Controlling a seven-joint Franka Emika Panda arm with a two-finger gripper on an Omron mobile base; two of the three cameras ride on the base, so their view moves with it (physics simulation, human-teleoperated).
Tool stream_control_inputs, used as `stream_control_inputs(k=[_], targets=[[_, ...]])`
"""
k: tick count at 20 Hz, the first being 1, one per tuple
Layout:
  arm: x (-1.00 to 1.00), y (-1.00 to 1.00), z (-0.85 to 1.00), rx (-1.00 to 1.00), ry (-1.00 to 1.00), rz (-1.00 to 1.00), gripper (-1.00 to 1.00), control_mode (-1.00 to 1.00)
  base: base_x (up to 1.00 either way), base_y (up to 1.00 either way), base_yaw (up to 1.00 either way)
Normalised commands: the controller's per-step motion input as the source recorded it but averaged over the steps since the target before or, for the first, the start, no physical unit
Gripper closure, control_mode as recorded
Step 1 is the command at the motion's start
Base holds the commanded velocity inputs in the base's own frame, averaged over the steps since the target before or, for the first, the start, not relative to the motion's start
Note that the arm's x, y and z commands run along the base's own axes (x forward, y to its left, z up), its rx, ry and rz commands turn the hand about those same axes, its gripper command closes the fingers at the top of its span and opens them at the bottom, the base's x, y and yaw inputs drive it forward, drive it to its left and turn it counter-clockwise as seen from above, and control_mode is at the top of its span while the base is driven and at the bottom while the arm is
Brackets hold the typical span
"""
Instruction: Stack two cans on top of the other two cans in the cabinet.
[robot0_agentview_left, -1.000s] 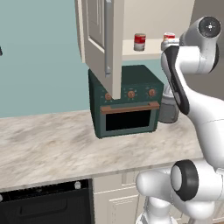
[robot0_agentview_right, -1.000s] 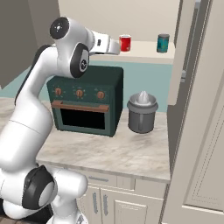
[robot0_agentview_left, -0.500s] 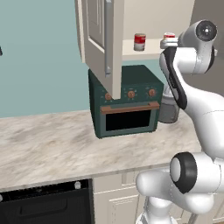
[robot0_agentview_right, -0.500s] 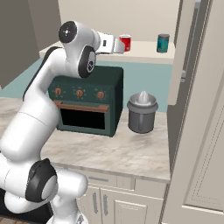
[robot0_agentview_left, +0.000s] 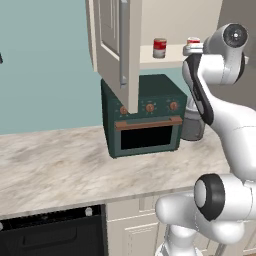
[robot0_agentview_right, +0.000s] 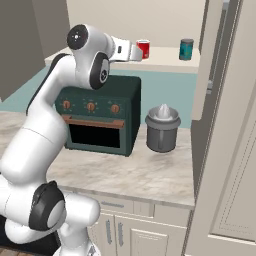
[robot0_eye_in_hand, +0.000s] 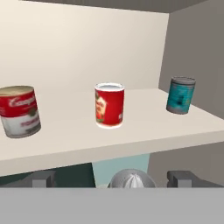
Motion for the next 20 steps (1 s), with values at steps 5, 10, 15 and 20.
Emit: stream_control_inputs(k=[5,10,15,20], targets=[[0.33,-0.06,0.0,0.0,0.0,0.0,-1.0,-1.0,0.0,0.0,0.0],[0.35,-0.02,0.0,0.0,0.0,0.0,-1.0,-1.0,0.0,0.0,0.0],[0.35,-0.04,0.0,0.0,0.0,0.0,-1.0,-1.0,0.0,0.0,0.0],[0.27,-0.05,0.0,0.0,0.0,0.0,-1.0,-1.0,0.0,0.0,0.0]])
